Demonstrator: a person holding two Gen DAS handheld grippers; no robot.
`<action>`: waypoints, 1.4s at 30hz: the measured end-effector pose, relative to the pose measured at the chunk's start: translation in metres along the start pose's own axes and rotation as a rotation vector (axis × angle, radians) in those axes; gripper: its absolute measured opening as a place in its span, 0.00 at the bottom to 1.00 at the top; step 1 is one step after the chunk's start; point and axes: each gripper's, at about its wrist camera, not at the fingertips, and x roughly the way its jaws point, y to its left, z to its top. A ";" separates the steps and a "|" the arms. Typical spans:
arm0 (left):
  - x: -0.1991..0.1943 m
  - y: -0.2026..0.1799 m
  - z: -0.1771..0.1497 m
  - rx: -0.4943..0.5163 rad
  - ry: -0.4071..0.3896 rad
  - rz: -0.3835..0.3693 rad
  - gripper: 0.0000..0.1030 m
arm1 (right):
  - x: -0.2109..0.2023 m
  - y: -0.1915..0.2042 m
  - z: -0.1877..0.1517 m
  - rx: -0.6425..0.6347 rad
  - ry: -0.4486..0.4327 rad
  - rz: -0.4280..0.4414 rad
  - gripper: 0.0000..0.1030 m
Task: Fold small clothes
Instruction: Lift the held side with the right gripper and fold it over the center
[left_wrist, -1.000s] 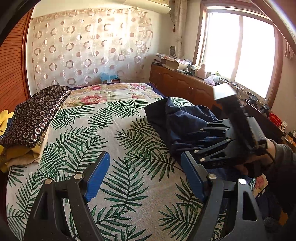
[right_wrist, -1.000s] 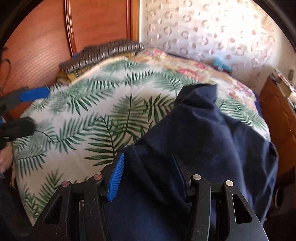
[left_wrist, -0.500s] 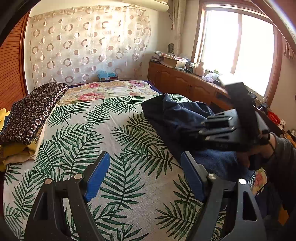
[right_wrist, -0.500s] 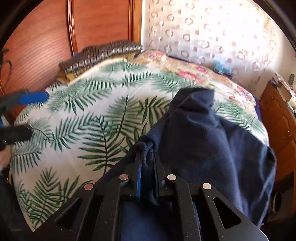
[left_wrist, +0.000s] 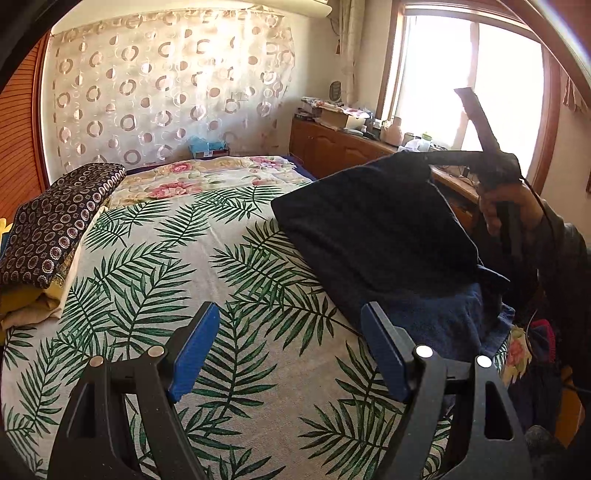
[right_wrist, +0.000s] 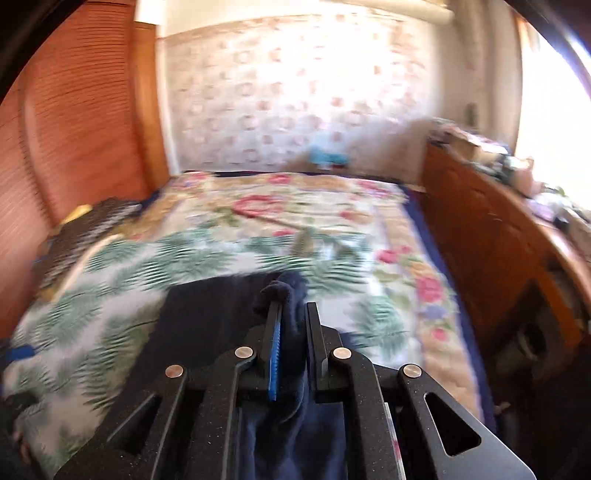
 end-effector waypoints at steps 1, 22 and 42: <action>0.001 0.000 0.000 0.001 0.003 0.000 0.77 | 0.002 -0.001 0.000 -0.008 -0.004 -0.042 0.13; 0.040 -0.041 0.005 0.085 0.074 -0.061 0.77 | 0.026 -0.037 -0.009 0.028 0.183 0.104 0.20; 0.057 -0.077 -0.020 0.123 0.170 -0.123 0.77 | -0.069 -0.049 -0.055 0.006 0.023 0.075 0.23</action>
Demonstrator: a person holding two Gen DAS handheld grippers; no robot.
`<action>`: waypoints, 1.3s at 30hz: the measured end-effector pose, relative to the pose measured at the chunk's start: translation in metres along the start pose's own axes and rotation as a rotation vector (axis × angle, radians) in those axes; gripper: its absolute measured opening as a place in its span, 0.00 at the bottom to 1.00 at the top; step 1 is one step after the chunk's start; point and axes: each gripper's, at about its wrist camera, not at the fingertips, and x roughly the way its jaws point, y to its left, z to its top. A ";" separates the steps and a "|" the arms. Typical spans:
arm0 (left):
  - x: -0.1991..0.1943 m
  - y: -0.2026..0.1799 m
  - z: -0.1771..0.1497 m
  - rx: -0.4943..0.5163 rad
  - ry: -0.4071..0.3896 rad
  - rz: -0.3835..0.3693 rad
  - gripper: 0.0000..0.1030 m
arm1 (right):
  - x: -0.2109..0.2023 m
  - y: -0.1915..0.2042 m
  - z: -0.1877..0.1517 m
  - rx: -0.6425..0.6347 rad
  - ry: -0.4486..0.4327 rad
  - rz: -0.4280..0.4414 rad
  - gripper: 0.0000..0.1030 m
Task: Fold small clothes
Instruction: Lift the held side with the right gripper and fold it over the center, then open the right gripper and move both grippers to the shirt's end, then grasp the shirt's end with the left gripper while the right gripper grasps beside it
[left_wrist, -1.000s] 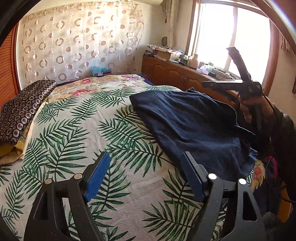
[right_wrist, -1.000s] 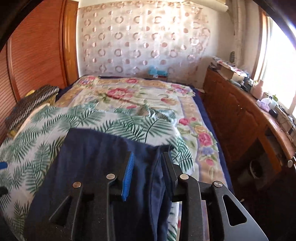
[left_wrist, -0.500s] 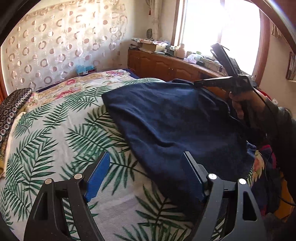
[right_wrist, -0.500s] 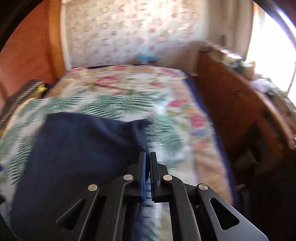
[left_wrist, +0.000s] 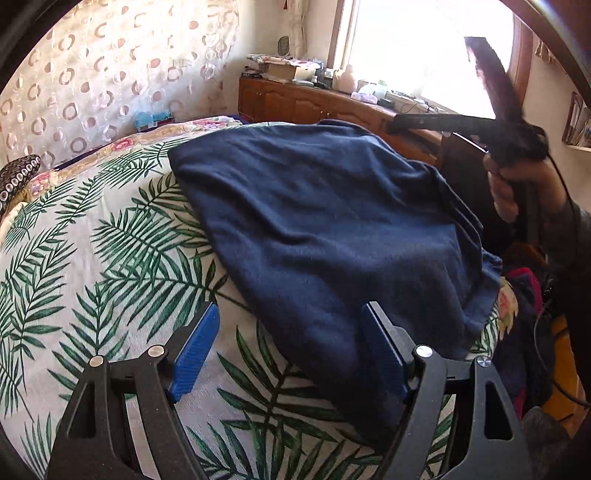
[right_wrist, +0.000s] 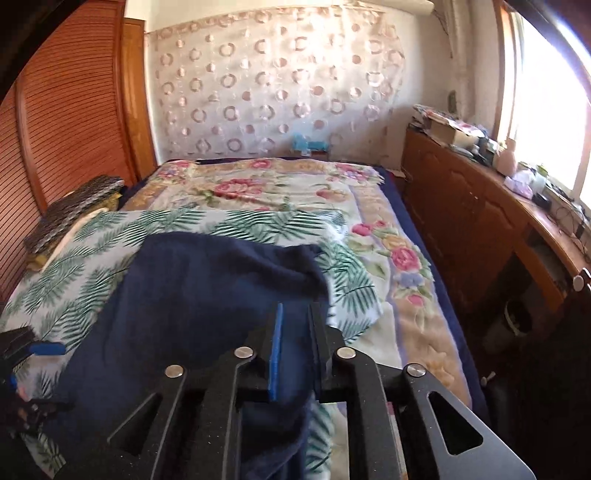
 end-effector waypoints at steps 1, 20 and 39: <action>-0.002 -0.001 -0.001 0.003 -0.010 0.003 0.77 | -0.002 0.001 -0.006 -0.008 0.002 0.013 0.31; -0.018 -0.023 -0.013 0.051 0.020 -0.051 0.59 | -0.052 -0.007 -0.084 -0.003 0.078 0.059 0.39; -0.018 -0.027 -0.030 0.055 0.075 -0.112 0.37 | -0.061 0.026 -0.088 -0.083 0.073 0.060 0.54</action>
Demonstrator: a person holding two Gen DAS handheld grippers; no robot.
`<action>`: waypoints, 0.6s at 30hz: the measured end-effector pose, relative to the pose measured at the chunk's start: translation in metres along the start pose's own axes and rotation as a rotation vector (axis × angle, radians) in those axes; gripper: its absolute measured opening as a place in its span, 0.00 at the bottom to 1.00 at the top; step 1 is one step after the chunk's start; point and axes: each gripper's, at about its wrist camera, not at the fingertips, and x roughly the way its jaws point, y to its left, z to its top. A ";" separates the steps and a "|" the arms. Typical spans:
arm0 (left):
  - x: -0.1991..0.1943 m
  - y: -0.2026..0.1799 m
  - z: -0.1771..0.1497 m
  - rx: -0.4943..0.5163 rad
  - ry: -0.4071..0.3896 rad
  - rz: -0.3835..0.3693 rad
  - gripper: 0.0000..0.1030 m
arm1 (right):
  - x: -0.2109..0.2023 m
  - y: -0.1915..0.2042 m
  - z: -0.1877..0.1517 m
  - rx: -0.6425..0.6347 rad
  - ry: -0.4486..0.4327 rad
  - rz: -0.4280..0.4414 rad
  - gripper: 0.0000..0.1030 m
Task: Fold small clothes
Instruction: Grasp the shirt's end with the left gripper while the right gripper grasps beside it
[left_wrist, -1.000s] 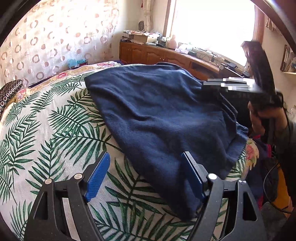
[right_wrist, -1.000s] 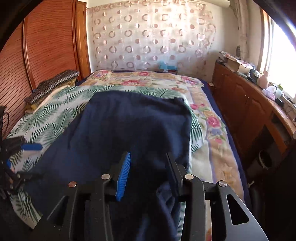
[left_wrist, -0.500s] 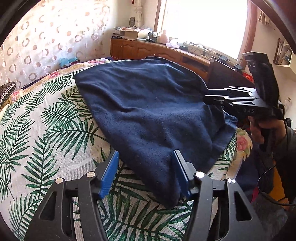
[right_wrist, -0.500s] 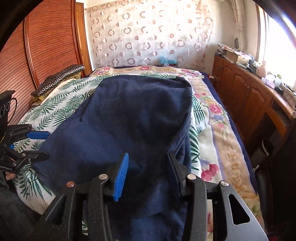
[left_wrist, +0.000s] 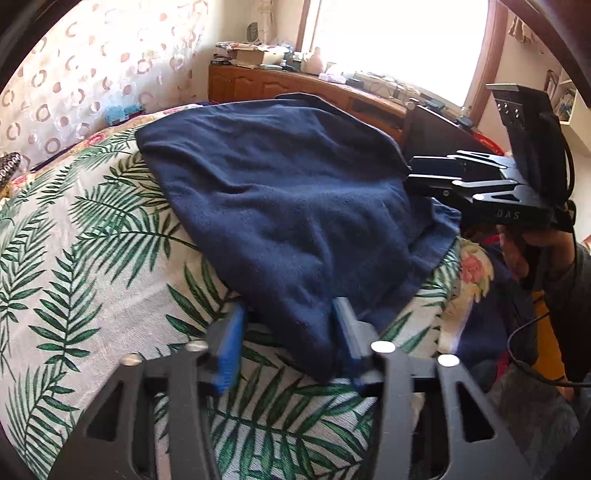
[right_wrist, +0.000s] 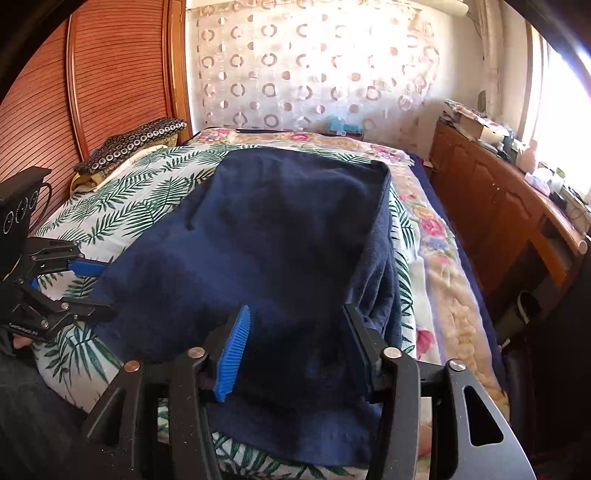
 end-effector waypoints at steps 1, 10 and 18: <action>0.000 0.000 0.000 0.003 0.004 0.005 0.28 | 0.000 0.002 -0.001 -0.007 -0.002 0.005 0.57; -0.030 -0.002 0.039 -0.004 -0.107 -0.028 0.09 | 0.001 0.026 -0.004 -0.057 0.003 0.107 0.63; -0.035 0.002 0.082 -0.030 -0.182 -0.030 0.09 | 0.010 0.028 -0.005 -0.077 0.019 0.163 0.63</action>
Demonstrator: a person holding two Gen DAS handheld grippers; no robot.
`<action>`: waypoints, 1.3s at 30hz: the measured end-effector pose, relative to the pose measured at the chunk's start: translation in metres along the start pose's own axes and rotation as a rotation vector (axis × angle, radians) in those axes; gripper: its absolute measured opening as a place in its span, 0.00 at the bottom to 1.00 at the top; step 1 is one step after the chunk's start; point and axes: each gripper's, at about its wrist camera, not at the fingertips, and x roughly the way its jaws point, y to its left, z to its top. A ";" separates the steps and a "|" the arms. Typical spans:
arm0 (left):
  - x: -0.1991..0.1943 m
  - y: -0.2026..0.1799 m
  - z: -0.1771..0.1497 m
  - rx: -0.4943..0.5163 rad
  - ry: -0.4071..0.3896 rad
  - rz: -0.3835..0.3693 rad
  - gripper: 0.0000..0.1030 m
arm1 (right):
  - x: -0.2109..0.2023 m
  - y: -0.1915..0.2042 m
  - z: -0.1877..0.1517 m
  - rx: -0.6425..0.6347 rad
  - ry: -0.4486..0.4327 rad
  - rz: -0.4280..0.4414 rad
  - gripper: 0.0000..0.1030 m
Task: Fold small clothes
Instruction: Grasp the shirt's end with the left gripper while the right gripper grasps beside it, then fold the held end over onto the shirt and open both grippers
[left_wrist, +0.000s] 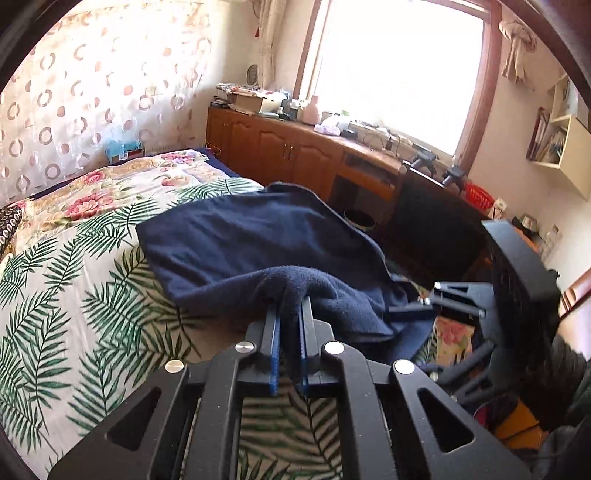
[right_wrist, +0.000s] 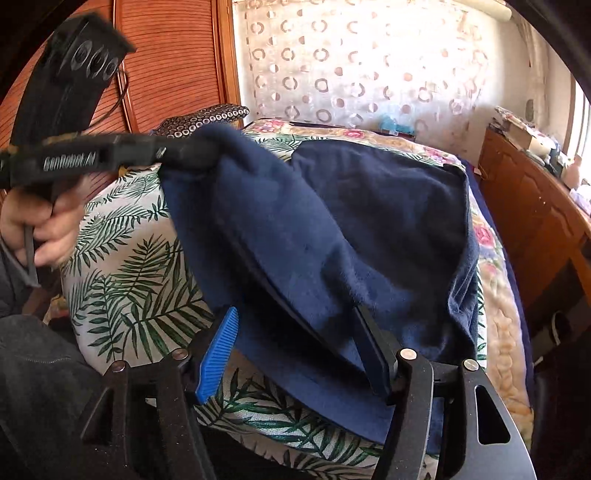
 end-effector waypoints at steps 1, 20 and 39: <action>0.002 0.001 0.003 -0.002 -0.003 0.003 0.09 | 0.000 -0.001 0.000 -0.004 0.001 -0.004 0.63; 0.008 0.021 0.003 -0.055 -0.012 0.043 0.08 | 0.023 -0.005 -0.006 -0.100 0.044 -0.219 0.64; 0.022 0.080 0.048 -0.119 -0.055 0.132 0.08 | 0.052 -0.041 0.140 -0.227 -0.121 -0.266 0.08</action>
